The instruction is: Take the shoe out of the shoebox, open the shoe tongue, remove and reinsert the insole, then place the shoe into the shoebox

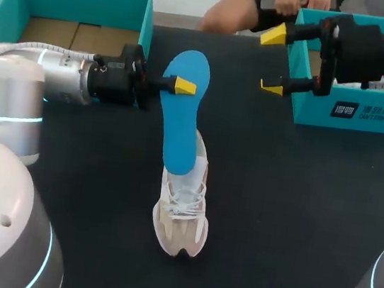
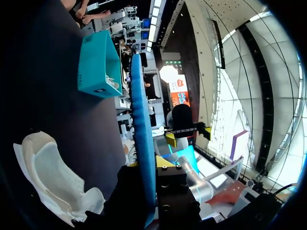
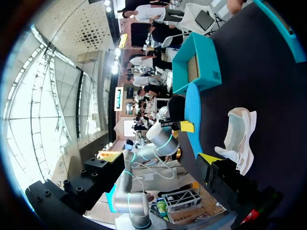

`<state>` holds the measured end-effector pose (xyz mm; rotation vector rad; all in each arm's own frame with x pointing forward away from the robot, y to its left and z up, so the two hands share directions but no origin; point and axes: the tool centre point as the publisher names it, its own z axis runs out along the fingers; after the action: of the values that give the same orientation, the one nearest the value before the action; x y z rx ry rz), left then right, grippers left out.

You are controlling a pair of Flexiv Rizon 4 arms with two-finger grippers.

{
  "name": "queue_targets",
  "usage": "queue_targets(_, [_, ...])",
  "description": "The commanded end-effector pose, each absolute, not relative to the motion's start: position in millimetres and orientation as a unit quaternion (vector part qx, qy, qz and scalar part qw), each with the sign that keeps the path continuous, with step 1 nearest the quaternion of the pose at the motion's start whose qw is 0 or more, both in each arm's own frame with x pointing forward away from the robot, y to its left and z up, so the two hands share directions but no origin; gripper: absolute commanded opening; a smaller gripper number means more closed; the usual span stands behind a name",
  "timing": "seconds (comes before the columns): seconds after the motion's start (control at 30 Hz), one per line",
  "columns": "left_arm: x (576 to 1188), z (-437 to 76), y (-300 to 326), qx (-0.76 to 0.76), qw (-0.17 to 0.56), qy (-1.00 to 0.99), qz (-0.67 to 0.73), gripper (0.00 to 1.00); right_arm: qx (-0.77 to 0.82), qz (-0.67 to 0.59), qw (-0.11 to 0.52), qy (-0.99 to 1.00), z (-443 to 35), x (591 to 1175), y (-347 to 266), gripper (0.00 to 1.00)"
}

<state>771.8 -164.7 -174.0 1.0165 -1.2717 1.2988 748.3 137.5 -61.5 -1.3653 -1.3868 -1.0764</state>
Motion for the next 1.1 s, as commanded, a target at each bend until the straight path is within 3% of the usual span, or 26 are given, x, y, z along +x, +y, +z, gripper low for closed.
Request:
queue_targets(0.03, [771, -174, -165, 0.423, 0.504, -0.527, 0.539, 0.0, -0.652, -0.355, 0.345, -0.574, -43, 738, 146, 1.0])
queue_targets(0.5, [771, -174, -165, 0.423, 0.504, -0.527, 0.539, 0.0, -0.652, -0.355, 0.345, -0.574, -43, 738, 146, 1.0])
queue_targets(0.73, [771, -174, -165, 0.423, 0.504, -0.527, 0.539, 0.0, -0.728, -0.161, 0.133, -0.652, -36, 743, 180, 1.0])
queue_targets(1.1, [771, -174, -165, 0.423, 0.504, -0.527, 0.539, 0.0, -0.752, -0.12, -0.003, -0.648, -27, 745, 196, 1.0])
